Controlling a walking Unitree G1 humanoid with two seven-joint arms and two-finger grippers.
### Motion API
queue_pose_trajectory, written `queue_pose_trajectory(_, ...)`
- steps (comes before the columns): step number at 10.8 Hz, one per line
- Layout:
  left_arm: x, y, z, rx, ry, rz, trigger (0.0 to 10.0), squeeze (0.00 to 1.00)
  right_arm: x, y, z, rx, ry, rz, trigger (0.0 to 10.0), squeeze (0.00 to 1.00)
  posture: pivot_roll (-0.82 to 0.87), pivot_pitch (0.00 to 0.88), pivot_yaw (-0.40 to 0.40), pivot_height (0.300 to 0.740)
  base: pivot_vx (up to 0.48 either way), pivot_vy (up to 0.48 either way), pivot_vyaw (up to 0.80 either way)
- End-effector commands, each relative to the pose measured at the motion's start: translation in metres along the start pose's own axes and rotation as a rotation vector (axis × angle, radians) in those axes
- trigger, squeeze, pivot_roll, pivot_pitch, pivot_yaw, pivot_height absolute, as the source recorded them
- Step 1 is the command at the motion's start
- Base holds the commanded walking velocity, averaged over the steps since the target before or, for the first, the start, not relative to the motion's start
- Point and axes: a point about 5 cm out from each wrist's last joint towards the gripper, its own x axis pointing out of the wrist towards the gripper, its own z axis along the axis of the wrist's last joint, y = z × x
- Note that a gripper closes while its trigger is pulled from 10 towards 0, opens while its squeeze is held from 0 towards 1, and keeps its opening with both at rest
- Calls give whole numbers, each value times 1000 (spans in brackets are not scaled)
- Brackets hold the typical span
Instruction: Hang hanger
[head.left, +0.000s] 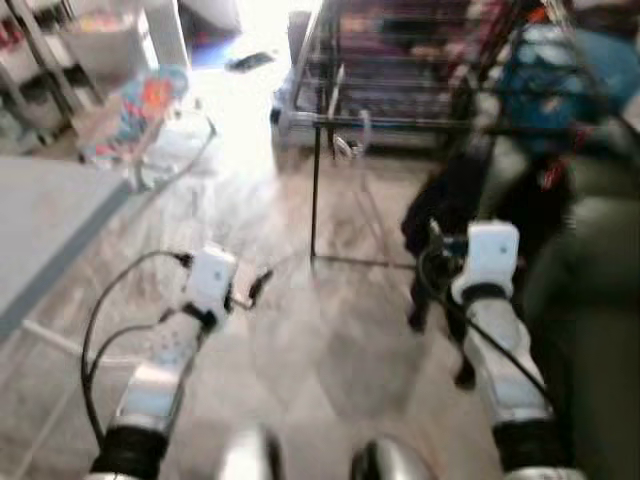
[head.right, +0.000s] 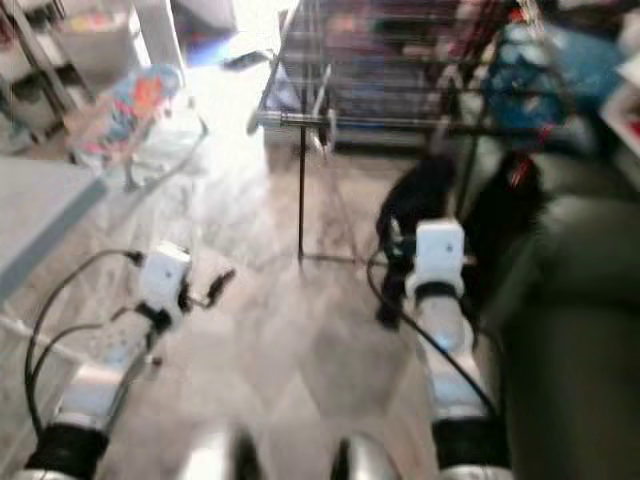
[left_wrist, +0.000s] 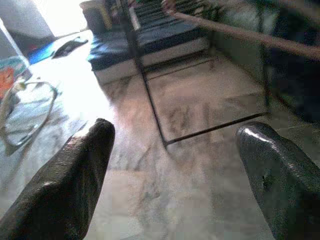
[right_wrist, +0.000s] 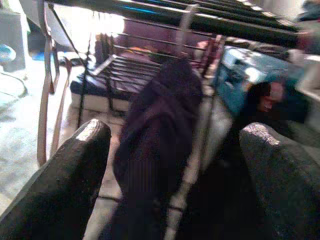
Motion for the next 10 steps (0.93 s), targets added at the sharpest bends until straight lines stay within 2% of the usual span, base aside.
queue_pose_trajectory(1, -1, 1, 2, 8, -15, 12, 10000, 0, -2, 1, 1, -10, -10, 13, 10000, 0, -20, 34, -15, 740, -405, 0, 0)
queue_pose_trajectory(3, -9, -8, -14, -2, 16, -5, 10000, 0, -18, -5, -18, -12, 44, 15, 10000, 0, -37, 0, -13, 740, -360, 0, 0)
queue_pose_trajectory(4, -17, 0, -14, -67, -22, 69, 10000, 0, -29, -1, -29, 1, 71, 67, 10000, 0, -56, 0, 4, 740, 0, 0, 0)
queue_pose_trajectory(5, -29, 12, -21, -41, -23, 191, 10000, 0, -42, -6, -39, 42, 103, 51, 10000, 0, -57, 0, 7, 740, 0, 0, 0)
queue_pose_trajectory(6, -40, 17, -34, -63, 22, 283, 10000, 0, -49, -10, -44, 56, 123, 41, 10000, 0, -61, 0, 6, 740, 0, 0, 0)
queue_pose_trajectory(8, -53, 12, -49, -57, 56, 311, 10000, 0, -49, -19, -45, 84, 122, -5, 10000, 0, -59, 0, 1, 740, 0, 0, 0)
queue_pose_trajectory(10, -55, 11, -51, -48, 57, 327, 10000, 0, -49, -19, -47, 95, 131, 2, 10000, 0, -56, 0, -3, 740, 0, 0, 0)
